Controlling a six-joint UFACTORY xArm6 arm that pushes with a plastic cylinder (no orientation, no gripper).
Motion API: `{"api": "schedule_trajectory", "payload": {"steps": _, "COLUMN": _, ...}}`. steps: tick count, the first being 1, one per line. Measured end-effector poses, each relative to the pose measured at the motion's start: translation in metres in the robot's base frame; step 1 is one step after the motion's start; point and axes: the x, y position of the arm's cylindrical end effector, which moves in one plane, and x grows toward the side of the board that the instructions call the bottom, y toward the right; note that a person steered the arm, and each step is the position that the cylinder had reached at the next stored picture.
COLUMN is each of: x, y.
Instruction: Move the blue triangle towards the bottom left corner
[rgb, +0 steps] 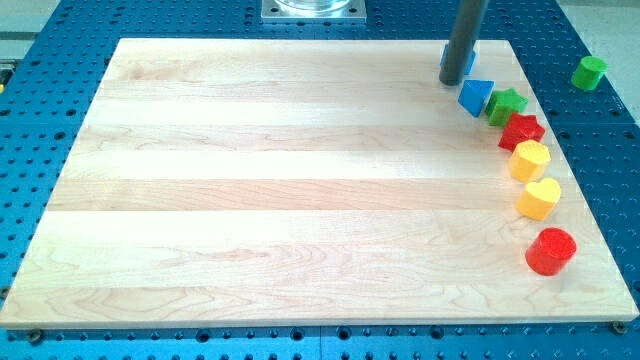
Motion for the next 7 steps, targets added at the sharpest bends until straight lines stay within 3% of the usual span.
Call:
{"api": "schedule_trajectory", "payload": {"steps": 3, "x": 0.012, "y": 0.032}}
{"api": "schedule_trajectory", "payload": {"steps": 5, "x": 0.056, "y": -0.016}}
{"api": "schedule_trajectory", "payload": {"steps": 7, "x": 0.038, "y": 0.030}}
